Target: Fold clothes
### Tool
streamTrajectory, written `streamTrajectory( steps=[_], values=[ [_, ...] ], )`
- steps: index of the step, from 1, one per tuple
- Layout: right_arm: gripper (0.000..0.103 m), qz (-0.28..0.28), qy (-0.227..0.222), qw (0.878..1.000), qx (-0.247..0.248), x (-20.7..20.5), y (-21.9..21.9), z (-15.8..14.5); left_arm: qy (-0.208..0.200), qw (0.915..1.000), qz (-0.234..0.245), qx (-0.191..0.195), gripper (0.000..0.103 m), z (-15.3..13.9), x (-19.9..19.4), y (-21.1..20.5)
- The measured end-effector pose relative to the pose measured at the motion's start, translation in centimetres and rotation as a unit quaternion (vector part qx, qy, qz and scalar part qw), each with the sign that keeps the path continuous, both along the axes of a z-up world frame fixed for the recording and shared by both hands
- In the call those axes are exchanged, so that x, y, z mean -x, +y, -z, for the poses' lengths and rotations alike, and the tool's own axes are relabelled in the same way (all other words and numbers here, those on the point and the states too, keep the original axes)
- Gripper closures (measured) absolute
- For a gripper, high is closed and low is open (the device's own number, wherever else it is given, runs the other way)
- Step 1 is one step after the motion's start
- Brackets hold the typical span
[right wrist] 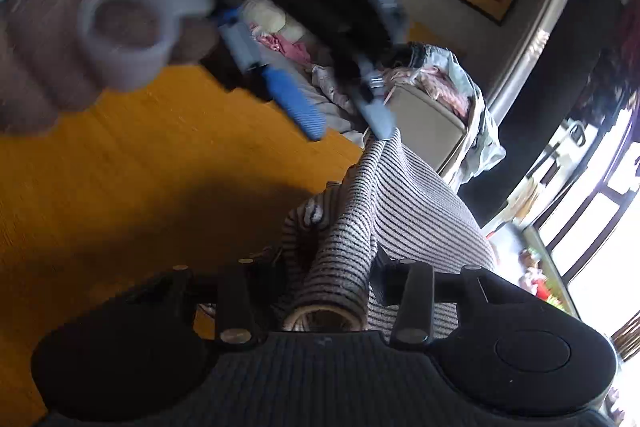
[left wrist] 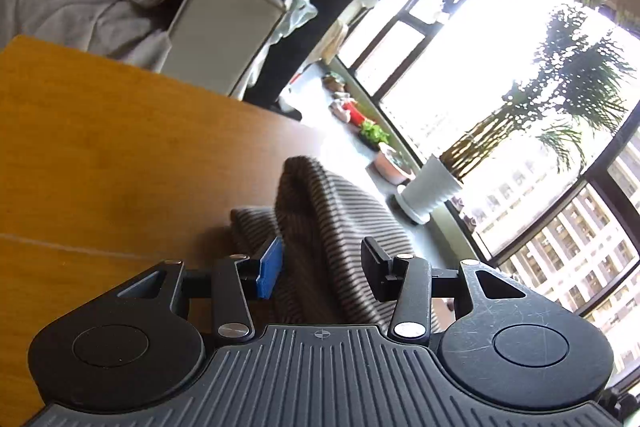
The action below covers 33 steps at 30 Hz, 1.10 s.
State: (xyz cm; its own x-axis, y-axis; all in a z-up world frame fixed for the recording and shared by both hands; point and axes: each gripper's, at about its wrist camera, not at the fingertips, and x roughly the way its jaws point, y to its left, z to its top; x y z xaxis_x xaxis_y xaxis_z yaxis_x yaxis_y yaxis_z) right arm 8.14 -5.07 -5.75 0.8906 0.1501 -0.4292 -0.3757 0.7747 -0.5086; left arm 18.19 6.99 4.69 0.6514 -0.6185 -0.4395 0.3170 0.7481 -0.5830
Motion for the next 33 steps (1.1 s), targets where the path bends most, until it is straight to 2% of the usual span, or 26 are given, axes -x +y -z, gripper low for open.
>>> streamTrajectory(
  steps=[2,4,6,8,10,12,14,15,18,21,23,24,26,28,30,32,33],
  values=[
    [0.06,-0.001,-0.004,1.0,0.017,0.1,0.6,0.2,-0.014,0.9995,0.027,-0.005,0.055,-1.1,-0.9,-2.5],
    [0.059,-0.009,0.0,1.0,0.007,0.0,0.1,-0.1,-0.007,0.9985,0.049,-0.021,0.055,-1.0,-1.9,-4.7],
    [0.055,-0.019,0.006,1.0,-0.008,0.1,-0.6,-0.5,0.004,0.9974,0.051,-0.05,0.055,-0.3,-2.4,-6.1],
    [0.053,-0.038,0.024,0.998,-0.054,0.2,-2.5,-1.8,0.004,0.9957,0.051,-0.077,0.061,0.7,-2.9,-6.8],
    [0.049,-0.055,0.045,0.991,-0.111,0.4,-4.8,-3.5,0.002,0.9955,0.052,-0.079,0.064,1.2,-3.1,-6.2],
    [0.049,-0.051,0.051,0.983,-0.167,0.6,-7.4,-5.4,0.001,0.9956,0.054,-0.077,0.064,1.4,-2.9,-5.6],
    [0.056,-0.045,0.055,0.975,-0.212,0.7,-9.3,-6.9,0.002,0.9961,0.054,-0.07,0.066,1.8,-2.9,-5.1],
    [0.068,-0.043,0.057,0.97,-0.234,0.7,-10.2,-7.6,0.004,0.9966,0.052,-0.064,0.067,2.0,-2.9,-4.9],
    [0.069,-0.051,0.075,0.959,-0.27,0.2,-10.4,-7.7,0.008,0.9975,0.049,-0.051,0.068,2.4,-3.1,-4.4],
    [0.069,-0.057,0.111,0.963,-0.237,-1.3,-9.0,-4.9,0.009,0.9976,0.048,-0.048,0.069,2.4,-3.1,-4.0],
    [0.062,-0.063,0.108,0.972,-0.201,-1.6,-7.5,-2.8,0.008,0.9974,0.046,-0.054,0.069,2.5,-3.1,-4.1],
    [0.052,-0.067,0.105,0.975,-0.183,-1.7,-6.9,-1.9,0.009,0.9974,0.045,-0.055,0.069,2.6,-3.3,-4.0],
    [0.049,-0.079,0.097,0.979,-0.163,-1.1,-6.5,-2.3,0.01,0.9973,0.047,-0.055,0.07,2.8,-3.3,-3.8],
    [0.05,-0.081,0.111,0.971,-0.196,-1.3,-7.9,-3.6,0.012,0.9974,0.046,-0.054,0.072,2.9,-3.6,-3.7],
    [0.049,-0.058,0.103,0.967,-0.224,-1.5,-10.0,-5.3,0.014,0.9976,0.044,-0.051,0.072,3.0,-3.8,-3.6],
    [0.039,-0.014,0.087,0.964,-0.251,-2.0,-12.5,-6.5,0.014,0.9977,0.042,-0.05,0.072,3.1,-3.8,-3.5],
    [0.029,0.008,0.081,0.961,-0.265,-2.2,-13.7,-6.9,0.014,0.9978,0.041,-0.05,0.072,3.2,-3.8,-3.5]
  ],
)
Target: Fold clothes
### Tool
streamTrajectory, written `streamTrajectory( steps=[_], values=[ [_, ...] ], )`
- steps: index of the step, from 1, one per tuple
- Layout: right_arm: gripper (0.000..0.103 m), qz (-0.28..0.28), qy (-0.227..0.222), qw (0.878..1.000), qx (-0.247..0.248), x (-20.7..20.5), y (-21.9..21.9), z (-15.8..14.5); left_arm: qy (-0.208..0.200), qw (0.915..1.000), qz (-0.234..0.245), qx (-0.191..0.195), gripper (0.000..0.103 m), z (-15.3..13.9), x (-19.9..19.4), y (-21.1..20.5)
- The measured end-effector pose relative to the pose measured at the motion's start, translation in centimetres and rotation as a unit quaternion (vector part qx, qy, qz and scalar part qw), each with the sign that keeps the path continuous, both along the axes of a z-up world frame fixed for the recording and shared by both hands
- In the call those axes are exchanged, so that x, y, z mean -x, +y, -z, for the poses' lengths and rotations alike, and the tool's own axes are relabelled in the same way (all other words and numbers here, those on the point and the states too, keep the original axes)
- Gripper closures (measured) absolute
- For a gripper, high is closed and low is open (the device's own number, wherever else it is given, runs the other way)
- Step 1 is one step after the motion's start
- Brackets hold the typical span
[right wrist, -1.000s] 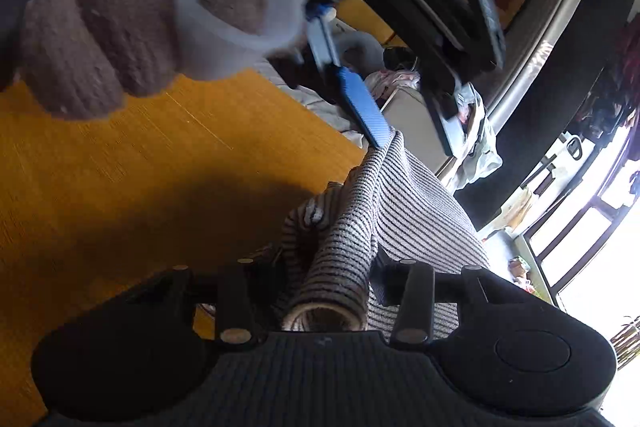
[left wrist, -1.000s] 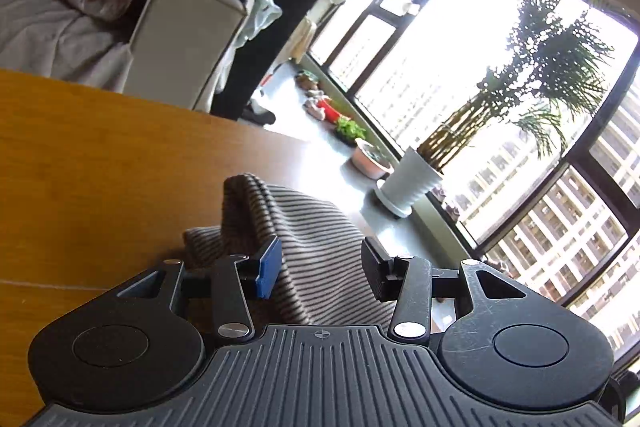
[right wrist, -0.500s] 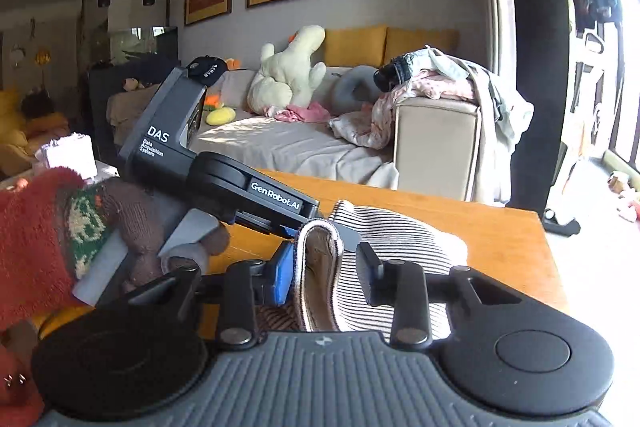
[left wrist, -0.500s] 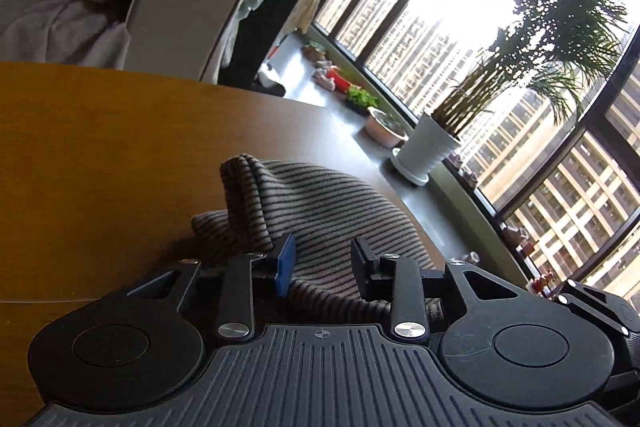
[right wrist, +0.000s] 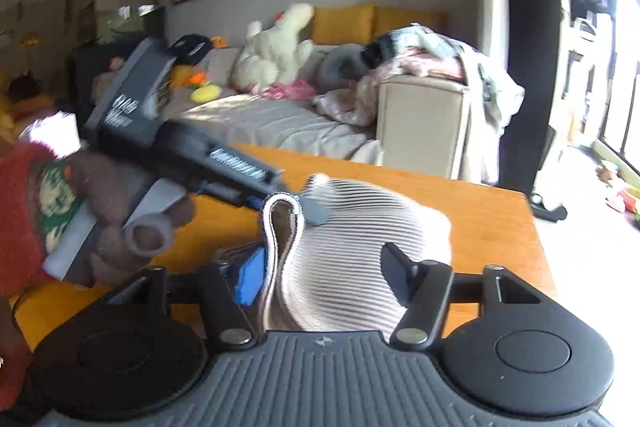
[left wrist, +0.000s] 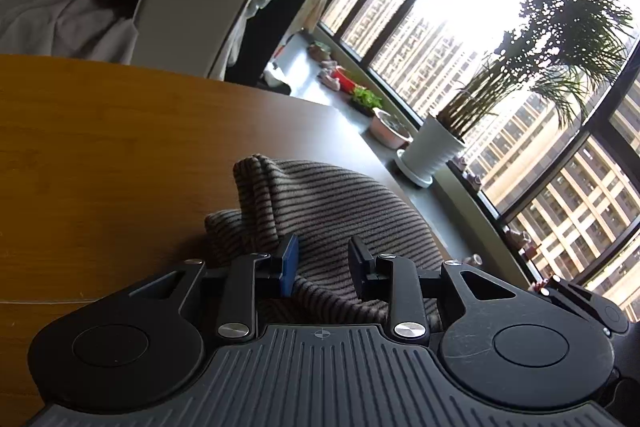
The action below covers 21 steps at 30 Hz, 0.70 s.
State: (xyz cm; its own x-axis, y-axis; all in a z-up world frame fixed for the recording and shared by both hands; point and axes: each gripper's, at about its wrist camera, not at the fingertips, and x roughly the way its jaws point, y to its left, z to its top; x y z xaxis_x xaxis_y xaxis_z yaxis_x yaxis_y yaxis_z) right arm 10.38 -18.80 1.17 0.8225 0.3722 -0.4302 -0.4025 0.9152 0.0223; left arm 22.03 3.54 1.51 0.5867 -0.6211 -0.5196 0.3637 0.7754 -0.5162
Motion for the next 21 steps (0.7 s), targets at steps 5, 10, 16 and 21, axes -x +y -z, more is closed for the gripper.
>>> streamTrajectory(
  steps=[5,10,16,21],
  values=[
    [0.023,0.068,0.082,0.99,-0.089,-3.5,-4.2,2.5,0.0,1.0,-0.004,-0.001,0.072,0.0,0.1,0.0],
    [0.018,0.068,0.166,0.962,-0.203,-7.1,-6.1,5.8,-0.003,1.0,0.0,-0.002,0.072,0.0,0.2,0.1],
    [0.044,0.014,0.181,0.954,-0.24,-8.4,-5.7,4.7,-0.002,1.0,-0.001,0.002,0.071,0.4,0.0,0.7],
    [0.046,0.014,0.151,0.97,-0.192,-8.4,-4.9,3.2,0.013,0.9996,-0.01,0.024,0.07,0.8,-0.7,1.8]
  ],
)
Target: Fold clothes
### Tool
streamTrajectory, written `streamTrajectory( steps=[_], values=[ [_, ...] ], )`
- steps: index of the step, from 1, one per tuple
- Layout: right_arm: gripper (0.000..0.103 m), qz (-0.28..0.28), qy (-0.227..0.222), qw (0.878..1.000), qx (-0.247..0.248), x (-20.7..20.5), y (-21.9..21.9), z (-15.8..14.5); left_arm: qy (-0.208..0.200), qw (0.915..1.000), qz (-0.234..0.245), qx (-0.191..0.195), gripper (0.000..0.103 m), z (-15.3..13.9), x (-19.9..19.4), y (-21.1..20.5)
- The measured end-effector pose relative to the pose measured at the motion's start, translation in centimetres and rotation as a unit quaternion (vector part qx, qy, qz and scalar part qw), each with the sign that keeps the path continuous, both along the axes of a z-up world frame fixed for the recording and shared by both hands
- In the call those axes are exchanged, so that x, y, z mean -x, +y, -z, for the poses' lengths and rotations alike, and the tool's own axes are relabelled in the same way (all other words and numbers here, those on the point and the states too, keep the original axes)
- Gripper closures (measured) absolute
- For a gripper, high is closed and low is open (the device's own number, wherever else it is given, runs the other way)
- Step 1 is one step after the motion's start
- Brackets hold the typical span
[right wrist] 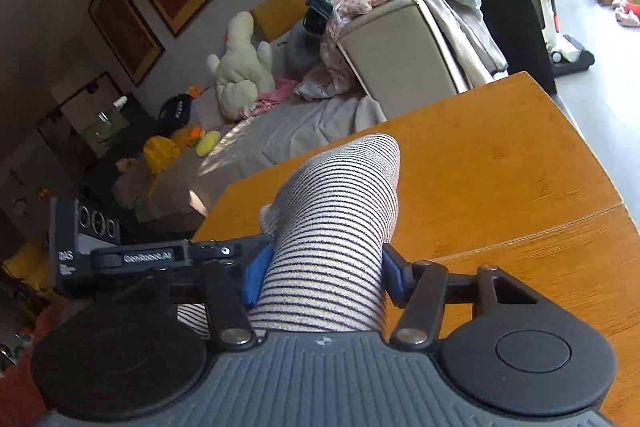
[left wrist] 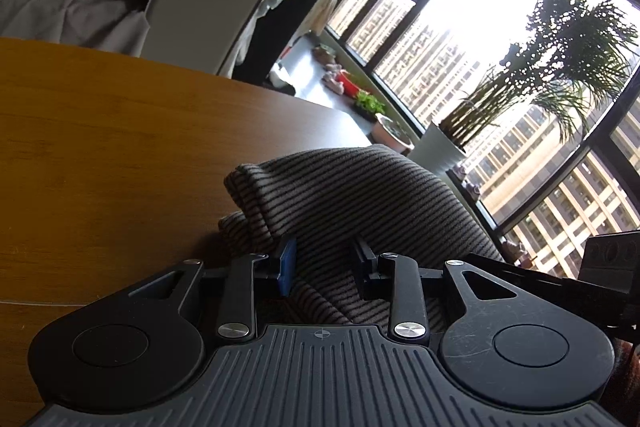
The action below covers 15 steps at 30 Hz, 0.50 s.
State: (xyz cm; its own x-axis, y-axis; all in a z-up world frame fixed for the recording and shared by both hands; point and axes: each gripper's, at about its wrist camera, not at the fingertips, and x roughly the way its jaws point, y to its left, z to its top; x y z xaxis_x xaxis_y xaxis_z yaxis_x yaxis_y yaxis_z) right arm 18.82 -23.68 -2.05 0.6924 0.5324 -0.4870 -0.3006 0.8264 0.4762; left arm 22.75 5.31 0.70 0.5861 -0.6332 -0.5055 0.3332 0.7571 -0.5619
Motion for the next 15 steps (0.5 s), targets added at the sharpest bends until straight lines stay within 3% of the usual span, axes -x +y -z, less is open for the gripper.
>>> streamTrajectory(
  steps=[4,9,12,13,15],
  values=[
    [0.037,0.038,0.01,0.997,0.061,0.0,0.2,1.7,-0.002,0.9999,0.007,0.007,0.071,0.2,0.0,-0.2],
    [0.037,0.046,-0.074,0.987,0.137,2.7,2.4,-0.7,-0.009,0.9999,0.007,-0.008,0.071,0.0,0.0,-0.7],
    [0.062,0.004,-0.138,0.98,0.145,4.9,4.3,-2.6,-0.004,1.0,0.003,-0.002,0.071,0.1,-0.2,-0.6],
    [0.062,-0.016,-0.155,0.977,0.143,5.6,5.0,-3.2,-0.005,1.0,0.001,-0.003,0.071,0.1,-0.2,-0.6],
    [0.062,-0.077,-0.145,0.977,0.138,6.4,7.0,-2.9,-0.006,1.0,-0.002,-0.004,0.071,0.1,-0.3,-0.8]
  ],
)
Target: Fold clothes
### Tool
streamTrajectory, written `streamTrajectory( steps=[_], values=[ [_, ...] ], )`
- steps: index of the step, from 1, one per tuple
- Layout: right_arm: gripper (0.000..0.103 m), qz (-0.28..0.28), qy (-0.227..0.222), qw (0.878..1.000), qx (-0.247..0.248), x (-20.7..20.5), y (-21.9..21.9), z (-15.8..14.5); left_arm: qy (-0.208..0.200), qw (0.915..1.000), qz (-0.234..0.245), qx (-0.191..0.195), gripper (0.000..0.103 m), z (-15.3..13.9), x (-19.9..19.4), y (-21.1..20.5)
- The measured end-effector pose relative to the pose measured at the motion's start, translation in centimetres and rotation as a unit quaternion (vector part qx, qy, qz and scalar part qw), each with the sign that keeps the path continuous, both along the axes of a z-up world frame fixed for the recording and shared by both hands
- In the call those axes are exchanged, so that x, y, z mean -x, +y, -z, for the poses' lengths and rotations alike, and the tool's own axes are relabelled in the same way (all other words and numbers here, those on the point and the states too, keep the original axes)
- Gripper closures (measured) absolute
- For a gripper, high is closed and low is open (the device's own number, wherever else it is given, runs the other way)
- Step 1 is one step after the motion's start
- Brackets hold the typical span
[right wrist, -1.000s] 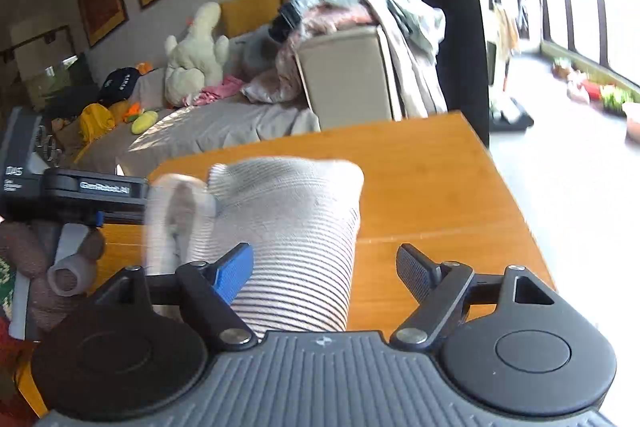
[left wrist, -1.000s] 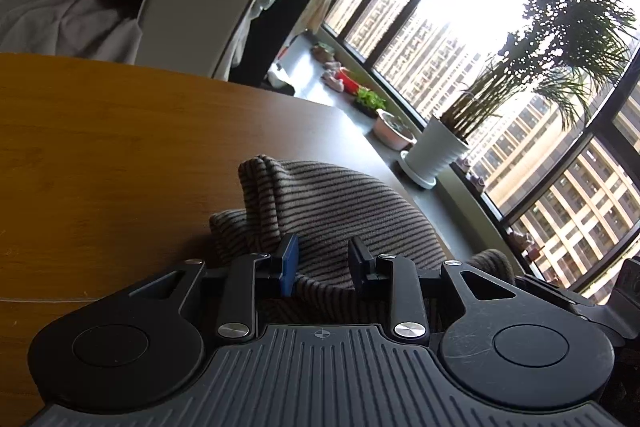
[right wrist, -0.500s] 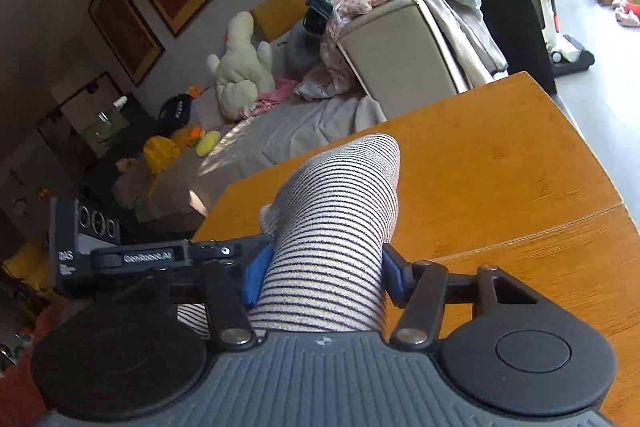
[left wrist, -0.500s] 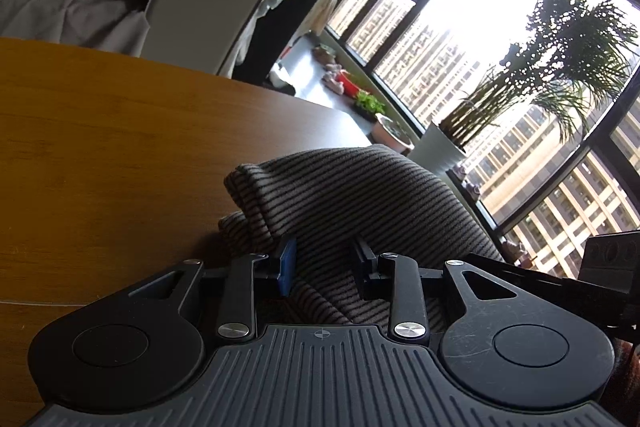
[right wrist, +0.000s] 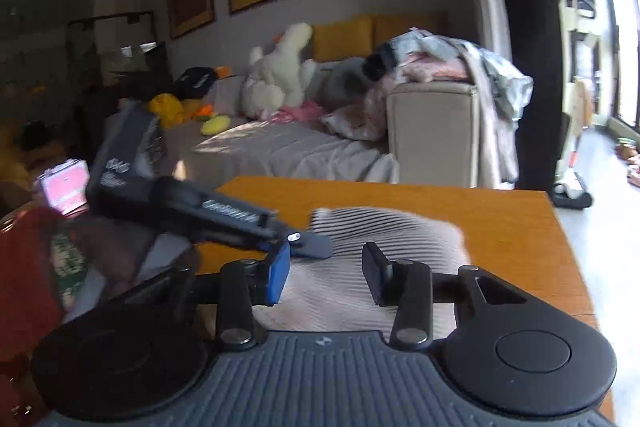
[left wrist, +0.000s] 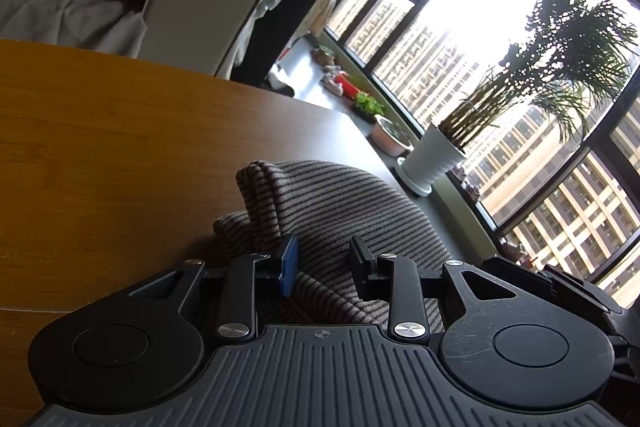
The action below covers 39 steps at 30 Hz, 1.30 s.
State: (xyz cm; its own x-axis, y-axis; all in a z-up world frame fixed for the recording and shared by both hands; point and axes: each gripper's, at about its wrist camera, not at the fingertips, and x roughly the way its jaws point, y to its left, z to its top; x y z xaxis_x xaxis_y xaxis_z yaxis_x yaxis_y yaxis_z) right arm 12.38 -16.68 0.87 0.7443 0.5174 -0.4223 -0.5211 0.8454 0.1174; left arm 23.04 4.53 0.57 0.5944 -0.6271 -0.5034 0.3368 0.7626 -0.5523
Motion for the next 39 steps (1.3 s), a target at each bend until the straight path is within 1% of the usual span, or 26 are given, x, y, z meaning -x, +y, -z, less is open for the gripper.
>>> streamTrajectory(
  steps=[2,3,4,5,7,9,11,13,14,17,19,20,22,24,25,27,30,32,34,36,39],
  values=[
    [0.061,-0.019,0.032,0.998,0.048,0.1,2.4,2.1,0.0,1.0,-0.003,-0.001,0.071,0.0,-0.1,-0.1],
    [0.059,-0.015,0.028,0.997,0.071,0.3,3.3,3.4,0.0,1.0,-0.005,-0.002,0.07,0.0,-0.1,-0.1],
    [0.053,-0.015,0.002,0.996,0.084,1.0,3.9,4.2,0.0,1.0,-0.006,-0.003,0.07,-0.1,-0.1,-0.1],
    [0.05,-0.02,-0.012,0.995,0.1,1.4,4.4,4.4,0.0,1.0,-0.006,-0.005,0.07,-0.1,0.0,-0.1],
    [0.045,-0.021,-0.013,0.994,0.109,1.5,4.9,4.1,-0.002,0.9999,-0.008,-0.009,0.071,-0.4,0.1,-0.1],
    [0.045,-0.024,-0.01,0.994,0.109,1.4,4.8,4.1,-0.012,0.9998,-0.014,-0.012,0.07,-1.2,0.7,-0.1],
    [0.045,-0.024,-0.01,0.994,0.109,1.4,4.6,4.2,-0.027,0.9993,-0.019,-0.016,0.062,-2.1,1.3,-0.2],
    [0.044,-0.023,-0.011,0.994,0.106,1.4,4.5,4.3,-0.054,0.9977,-0.031,-0.028,0.061,-3.4,2.0,-0.1],
    [0.042,-0.023,-0.012,0.994,0.105,1.4,4.5,4.3,-0.063,0.997,-0.034,-0.028,0.062,-3.9,2.2,0.0],
    [0.038,-0.021,-0.015,0.995,0.099,1.4,4.5,4.5,-0.078,0.9968,-0.014,-0.007,0.063,-5.2,2.5,-0.3],
    [0.038,-0.021,-0.015,0.995,0.092,1.4,4.3,4.5,-0.077,0.997,0.006,-0.004,0.063,-5.2,2.1,-1.2],
    [0.038,-0.022,-0.014,0.996,0.087,1.4,4.1,4.4,-0.068,0.9976,0.013,-0.007,0.063,-4.9,1.8,-1.7],
    [0.038,-0.025,-0.012,0.997,0.078,1.5,3.6,4.2,-0.03,0.9993,0.012,-0.018,0.063,-3.1,0.4,-2.4],
    [0.038,-0.029,-0.01,0.998,0.061,1.4,2.7,3.7,-0.002,0.9997,-0.005,-0.022,0.073,-1.0,-1.2,-2.3],
    [0.038,-0.03,-0.008,0.998,0.051,1.4,2.1,3.4,0.0,0.9999,-0.007,-0.015,0.075,-0.7,-1.6,-2.0],
    [0.038,-0.026,-0.009,0.999,0.028,1.3,0.9,2.7,0.009,0.9999,-0.012,0.002,0.077,-0.1,-2.4,-1.3],
    [0.038,-0.01,-0.014,1.0,-0.003,1.1,-1.0,1.6,0.005,0.9999,-0.012,-0.009,0.08,0.1,-2.9,-1.5],
    [0.037,0.006,-0.025,1.0,-0.01,0.7,-1.8,0.9,0.002,0.9998,-0.015,-0.015,0.081,0.1,-3.1,-1.6],
    [0.037,0.027,-0.032,0.999,-0.009,0.7,-2.4,0.5,0.0,0.9996,-0.02,-0.018,0.081,0.0,-3.1,-1.6],
    [0.037,0.048,-0.03,0.998,-0.004,-0.1,-2.7,0.3,-0.013,0.9991,-0.023,-0.032,0.081,-0.5,-2.4,-1.8],
    [0.032,0.081,-0.03,0.996,0.012,-1.2,-3.1,0.4,-0.036,0.9976,-0.024,-0.054,0.078,-1.4,-1.3,-2.2]
  ],
)
